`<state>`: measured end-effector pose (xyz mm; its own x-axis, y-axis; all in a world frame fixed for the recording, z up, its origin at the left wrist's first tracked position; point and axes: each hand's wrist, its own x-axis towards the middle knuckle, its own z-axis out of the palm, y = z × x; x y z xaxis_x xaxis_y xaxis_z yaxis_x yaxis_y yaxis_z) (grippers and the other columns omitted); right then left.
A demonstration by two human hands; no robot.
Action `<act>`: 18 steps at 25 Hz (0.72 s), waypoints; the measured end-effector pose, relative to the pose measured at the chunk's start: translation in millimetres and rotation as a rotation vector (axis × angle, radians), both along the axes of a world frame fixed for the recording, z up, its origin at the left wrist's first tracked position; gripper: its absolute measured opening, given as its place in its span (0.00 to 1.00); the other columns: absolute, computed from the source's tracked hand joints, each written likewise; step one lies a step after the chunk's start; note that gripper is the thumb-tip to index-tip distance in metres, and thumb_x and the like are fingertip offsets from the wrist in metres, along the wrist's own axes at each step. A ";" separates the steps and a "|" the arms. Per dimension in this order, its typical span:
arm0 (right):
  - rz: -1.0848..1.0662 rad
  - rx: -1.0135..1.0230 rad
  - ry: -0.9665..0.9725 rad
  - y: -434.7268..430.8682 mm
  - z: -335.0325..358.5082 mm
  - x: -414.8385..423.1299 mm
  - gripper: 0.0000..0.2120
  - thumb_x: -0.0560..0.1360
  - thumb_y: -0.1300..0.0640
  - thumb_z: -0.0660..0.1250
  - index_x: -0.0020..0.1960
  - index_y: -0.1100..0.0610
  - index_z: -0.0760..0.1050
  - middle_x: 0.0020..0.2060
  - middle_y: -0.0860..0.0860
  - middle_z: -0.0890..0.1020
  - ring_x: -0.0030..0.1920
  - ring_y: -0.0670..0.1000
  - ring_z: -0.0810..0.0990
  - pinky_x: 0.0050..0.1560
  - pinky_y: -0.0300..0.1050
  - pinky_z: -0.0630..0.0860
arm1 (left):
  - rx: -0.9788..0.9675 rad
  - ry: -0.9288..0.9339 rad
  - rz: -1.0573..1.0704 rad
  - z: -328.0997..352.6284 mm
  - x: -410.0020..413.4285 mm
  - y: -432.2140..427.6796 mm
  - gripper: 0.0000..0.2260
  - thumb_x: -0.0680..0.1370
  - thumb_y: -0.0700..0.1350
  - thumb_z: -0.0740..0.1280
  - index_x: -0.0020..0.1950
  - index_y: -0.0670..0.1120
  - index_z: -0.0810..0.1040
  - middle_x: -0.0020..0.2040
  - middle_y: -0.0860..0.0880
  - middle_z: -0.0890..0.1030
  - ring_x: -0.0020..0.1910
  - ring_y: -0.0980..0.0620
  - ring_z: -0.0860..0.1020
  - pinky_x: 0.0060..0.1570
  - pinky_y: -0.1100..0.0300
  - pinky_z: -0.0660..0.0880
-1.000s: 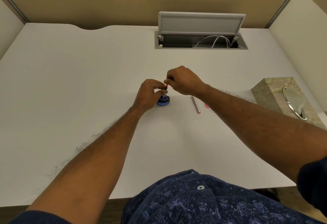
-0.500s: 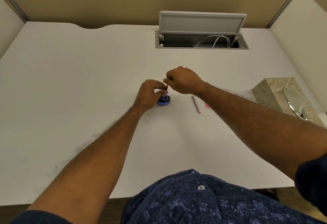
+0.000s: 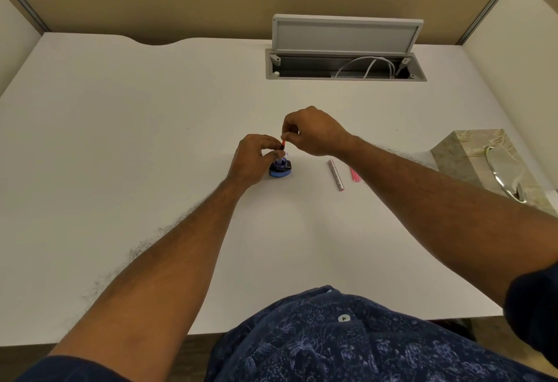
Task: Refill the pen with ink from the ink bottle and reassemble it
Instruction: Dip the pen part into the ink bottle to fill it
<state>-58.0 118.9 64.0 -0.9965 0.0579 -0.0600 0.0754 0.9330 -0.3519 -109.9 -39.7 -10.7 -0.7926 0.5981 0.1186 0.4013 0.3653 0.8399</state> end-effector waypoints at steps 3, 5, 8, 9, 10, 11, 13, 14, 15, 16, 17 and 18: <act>-0.017 0.076 -0.004 -1.4 -0.6 -1.7 0.11 0.78 0.51 0.64 0.48 0.58 0.78 0.40 0.53 0.82 0.38 0.50 0.76 0.39 0.44 0.71 | 0.001 -0.011 0.005 -0.4 -0.7 0.1 0.05 0.73 0.43 0.73 0.47 0.45 0.86 0.49 0.50 0.85 0.49 0.59 0.78 0.50 0.76 0.66; -0.013 0.111 -0.015 -2.4 -0.1 -1.9 0.12 0.79 0.49 0.63 0.46 0.58 0.77 0.38 0.54 0.81 0.36 0.49 0.75 0.38 0.44 0.68 | 0.001 -0.011 0.005 -1.1 -0.8 0.6 0.05 0.73 0.43 0.72 0.47 0.46 0.86 0.49 0.51 0.85 0.49 0.60 0.78 0.49 0.78 0.66; -0.026 0.086 -0.028 -1.2 3.3 -1.7 0.14 0.79 0.47 0.63 0.48 0.58 0.78 0.38 0.52 0.80 0.37 0.49 0.75 0.39 0.43 0.68 | -0.007 0.004 0.012 -2.1 -1.0 1.0 0.06 0.73 0.43 0.72 0.48 0.46 0.85 0.49 0.51 0.85 0.47 0.63 0.75 0.48 0.80 0.64; -0.027 0.057 -0.038 -1.0 5.3 -1.2 0.14 0.79 0.47 0.63 0.50 0.58 0.78 0.39 0.51 0.80 0.39 0.48 0.76 0.40 0.43 0.70 | -0.010 0.009 0.016 -2.4 -1.8 0.7 0.06 0.73 0.44 0.72 0.48 0.46 0.85 0.49 0.51 0.85 0.47 0.63 0.75 0.47 0.81 0.64; -0.015 0.027 -0.051 -0.6 7.1 -0.7 0.13 0.79 0.48 0.64 0.53 0.57 0.79 0.42 0.50 0.81 0.41 0.49 0.77 0.43 0.43 0.72 | -0.013 0.009 0.019 -2.7 -2.1 0.4 0.06 0.73 0.44 0.72 0.48 0.46 0.85 0.49 0.51 0.85 0.46 0.63 0.75 0.47 0.81 0.64; 0.008 0.005 -0.062 -0.1 8.4 -0.1 0.12 0.78 0.50 0.65 0.55 0.57 0.79 0.45 0.51 0.82 0.43 0.49 0.78 0.45 0.43 0.74 | -0.014 0.007 0.019 -2.9 -2.2 0.3 0.06 0.73 0.44 0.72 0.48 0.46 0.85 0.49 0.51 0.85 0.46 0.63 0.75 0.47 0.81 0.65; 0.049 -0.012 -0.065 0.2 10.4 2.3 0.10 0.79 0.55 0.65 0.56 0.59 0.79 0.49 0.54 0.84 0.46 0.51 0.80 0.49 0.43 0.76 | -0.008 0.003 0.013 -3.5 -1.7 0.6 0.06 0.73 0.44 0.73 0.48 0.46 0.85 0.49 0.51 0.85 0.45 0.66 0.76 0.47 0.81 0.65; 0.060 -0.017 -0.062 0.0 11.5 3.1 0.10 0.79 0.57 0.64 0.56 0.60 0.80 0.50 0.55 0.84 0.48 0.52 0.80 0.50 0.43 0.75 | -0.003 0.003 0.009 -3.7 -1.5 0.8 0.05 0.73 0.44 0.73 0.47 0.46 0.85 0.48 0.52 0.84 0.45 0.69 0.76 0.47 0.81 0.64; 0.066 -0.024 -0.059 0.0 12.4 3.2 0.10 0.79 0.58 0.64 0.56 0.61 0.80 0.50 0.56 0.84 0.48 0.53 0.81 0.50 0.43 0.76 | -0.001 0.002 0.007 -3.8 -1.6 0.6 0.05 0.72 0.45 0.73 0.47 0.47 0.85 0.47 0.53 0.84 0.46 0.73 0.75 0.47 0.81 0.64; 0.068 -0.030 -0.059 -0.1 12.9 2.9 0.10 0.79 0.59 0.64 0.56 0.61 0.80 0.50 0.56 0.84 0.48 0.53 0.81 0.51 0.44 0.76 | -0.006 -0.002 0.008 -3.6 -1.9 -0.1 0.05 0.72 0.46 0.73 0.47 0.48 0.85 0.46 0.55 0.83 0.46 0.75 0.74 0.46 0.81 0.64; 0.071 -0.032 -0.064 -0.2 13.3 2.6 0.10 0.79 0.59 0.64 0.56 0.61 0.80 0.50 0.56 0.84 0.48 0.53 0.81 0.51 0.44 0.76 | -0.014 -0.008 0.009 -3.3 -2.3 -0.7 0.06 0.72 0.47 0.73 0.47 0.49 0.85 0.47 0.56 0.83 0.46 0.73 0.74 0.46 0.80 0.64; 0.074 -0.028 -0.071 -0.7 13.5 2.5 0.10 0.79 0.59 0.64 0.56 0.61 0.80 0.50 0.56 0.84 0.48 0.53 0.81 0.51 0.45 0.76 | -0.017 -0.013 0.010 -3.0 -2.8 -1.4 0.07 0.72 0.48 0.73 0.48 0.49 0.85 0.47 0.56 0.83 0.47 0.70 0.75 0.48 0.78 0.64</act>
